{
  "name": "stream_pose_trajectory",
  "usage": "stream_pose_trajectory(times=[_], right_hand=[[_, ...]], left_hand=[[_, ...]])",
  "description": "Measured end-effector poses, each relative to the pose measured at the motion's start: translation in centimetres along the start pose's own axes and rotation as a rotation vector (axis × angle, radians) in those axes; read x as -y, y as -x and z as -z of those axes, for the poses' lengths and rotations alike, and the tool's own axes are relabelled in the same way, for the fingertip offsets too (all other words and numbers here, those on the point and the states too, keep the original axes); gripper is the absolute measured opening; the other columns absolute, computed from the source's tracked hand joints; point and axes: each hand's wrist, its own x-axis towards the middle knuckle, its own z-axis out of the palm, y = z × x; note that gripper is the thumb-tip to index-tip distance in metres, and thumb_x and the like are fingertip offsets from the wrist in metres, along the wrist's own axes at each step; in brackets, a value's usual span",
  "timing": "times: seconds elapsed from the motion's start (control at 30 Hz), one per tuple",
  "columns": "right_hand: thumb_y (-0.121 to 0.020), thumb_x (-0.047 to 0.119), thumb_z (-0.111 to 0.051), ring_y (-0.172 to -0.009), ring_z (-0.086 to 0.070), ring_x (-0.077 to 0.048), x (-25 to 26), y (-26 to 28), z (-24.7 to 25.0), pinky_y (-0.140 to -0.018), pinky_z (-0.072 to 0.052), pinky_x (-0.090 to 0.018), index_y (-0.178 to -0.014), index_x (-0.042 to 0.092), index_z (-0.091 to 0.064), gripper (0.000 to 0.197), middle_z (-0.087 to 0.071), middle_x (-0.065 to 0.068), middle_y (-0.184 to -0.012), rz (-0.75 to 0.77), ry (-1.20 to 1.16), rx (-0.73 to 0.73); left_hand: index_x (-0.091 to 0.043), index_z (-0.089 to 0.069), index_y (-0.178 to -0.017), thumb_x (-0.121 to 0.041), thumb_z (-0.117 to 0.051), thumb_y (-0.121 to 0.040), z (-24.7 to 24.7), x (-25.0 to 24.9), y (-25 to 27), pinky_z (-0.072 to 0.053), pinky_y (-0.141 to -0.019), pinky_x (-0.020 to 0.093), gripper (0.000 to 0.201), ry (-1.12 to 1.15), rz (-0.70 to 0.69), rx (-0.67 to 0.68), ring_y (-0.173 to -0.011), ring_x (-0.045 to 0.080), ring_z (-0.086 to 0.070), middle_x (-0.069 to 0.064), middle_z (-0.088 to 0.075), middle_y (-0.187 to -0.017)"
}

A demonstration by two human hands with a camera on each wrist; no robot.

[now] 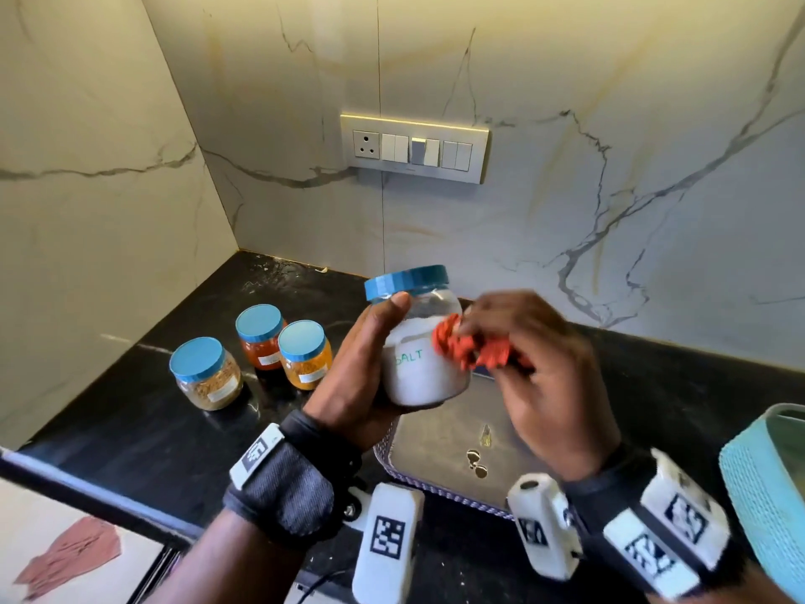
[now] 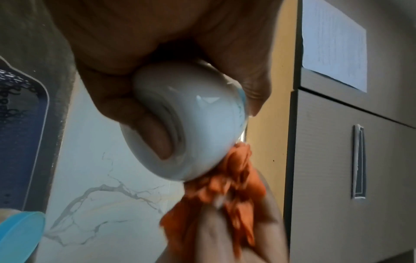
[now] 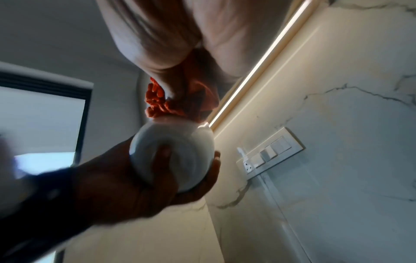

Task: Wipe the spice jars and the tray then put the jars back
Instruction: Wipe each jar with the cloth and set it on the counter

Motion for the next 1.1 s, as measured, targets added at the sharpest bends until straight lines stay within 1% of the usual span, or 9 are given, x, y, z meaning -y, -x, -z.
stream_pose_trajectory(times=[0.13, 0.27, 0.37, 0.47, 0.63, 0.73, 0.87, 1.0, 1.1], right_hand=[[-0.073, -0.021, -0.067, -0.106, -0.065, -0.018, 1.4, 2.4, -0.8, -0.091, -0.053, -0.033, -0.1, 0.006, -0.076, 0.039, -0.067, -0.007, -0.107, 0.062, 0.055, -0.014], [-0.076, -0.024, -0.061, -0.105, -0.063, -0.02, 0.2, -1.3, -0.6, -0.094, -0.05, -0.029, -0.101, 0.0, -0.071, 0.036, -0.065, -0.011, -0.105, -0.028, -0.061, -0.13], [-0.074, -0.024, -0.065, -0.106, -0.063, -0.02, -0.4, -2.7, -0.4, -0.094, -0.051, -0.031, -0.103, 0.001, -0.07, 0.039, -0.066, -0.01, -0.106, -0.053, -0.061, -0.108], [-0.076, -0.021, -0.065, -0.106, -0.062, -0.018, 0.9, -0.6, -0.9, -0.094, -0.05, -0.029, -0.101, 0.005, -0.074, 0.037, -0.065, -0.007, -0.106, 0.0, -0.019, -0.037], [-0.079, -0.014, -0.061, -0.106, -0.063, -0.02, 1.8, 2.3, -1.5, -0.092, -0.051, -0.031, -0.103, 0.007, -0.076, 0.036, -0.065, -0.007, -0.109, 0.085, 0.041, -0.001], [-0.077, -0.015, -0.059, -0.102, -0.064, -0.022, 0.4, -0.2, -1.0, -0.091, -0.052, -0.035, -0.099, 0.003, -0.073, 0.032, -0.066, -0.009, -0.103, 0.004, -0.064, -0.112], [-0.078, -0.02, -0.062, -0.098, -0.066, -0.024, -1.0, -2.3, -1.2, -0.086, -0.055, -0.048, -0.104, 0.005, -0.068, 0.037, -0.067, -0.005, -0.104, -0.148, -0.244, -0.139], [-0.072, -0.02, -0.065, -0.104, -0.064, -0.022, 0.8, 0.9, -1.4, -0.091, -0.053, -0.041, -0.101, 0.005, -0.072, 0.039, -0.066, -0.005, -0.105, -0.074, -0.177, -0.045], [-0.072, -0.025, -0.071, -0.106, -0.064, -0.022, 1.7, 3.2, -1.8, -0.089, -0.054, -0.038, -0.1, 0.005, -0.077, 0.042, -0.065, -0.007, -0.107, 0.026, -0.068, 0.004]], left_hand=[[-0.015, -0.076, -0.104, -0.052, -0.055, -0.077, 0.7, -0.5, 0.1, -0.061, -0.064, 0.034, 0.051, 0.039, 0.029, 0.023, -0.075, 0.023, -0.073, 0.016, -0.074, -0.097], [-0.028, -0.083, -0.097, -0.053, -0.059, -0.087, 0.2, 0.0, 0.3, -0.059, -0.079, 0.04, 0.037, -0.048, 0.034, 0.057, -0.091, 0.02, -0.074, 0.008, -0.078, -0.107], [-0.028, -0.084, -0.092, -0.054, -0.059, -0.084, 0.0, -0.2, 0.2, -0.059, -0.074, 0.037, 0.037, -0.031, 0.024, 0.04, -0.086, 0.019, -0.073, 0.007, -0.078, -0.102], [-0.026, -0.081, -0.098, -0.058, -0.052, -0.079, 0.7, -0.7, 0.0, -0.052, -0.075, 0.037, 0.047, -0.009, 0.002, 0.016, -0.08, 0.022, -0.069, 0.009, -0.074, -0.098], [-0.018, -0.078, -0.101, -0.055, -0.053, -0.081, 1.3, -0.8, 0.1, -0.057, -0.067, 0.034, 0.049, 0.027, 0.034, 0.032, -0.074, 0.023, -0.069, 0.013, -0.072, -0.093], [-0.027, -0.082, -0.1, -0.056, -0.053, -0.086, 0.9, -0.2, 0.3, -0.055, -0.072, 0.037, 0.044, -0.038, 0.045, 0.033, -0.083, 0.022, -0.071, 0.009, -0.075, -0.103], [-0.023, -0.08, -0.106, -0.054, -0.054, -0.087, 0.7, -0.2, 0.4, -0.058, -0.072, 0.038, 0.044, -0.042, 0.042, 0.017, -0.091, 0.025, -0.071, 0.012, -0.075, -0.111], [-0.019, -0.078, -0.102, -0.056, -0.045, -0.085, 1.7, -0.9, 0.4, -0.056, -0.054, 0.029, 0.053, 0.017, -0.005, 0.037, -0.071, 0.022, -0.071, 0.01, -0.075, -0.093], [-0.012, -0.072, -0.117, -0.059, -0.048, -0.083, 2.2, -0.7, 0.6, -0.061, -0.077, 0.039, 0.063, 0.067, -0.039, 0.048, -0.091, 0.03, -0.072, 0.018, -0.071, -0.108]])
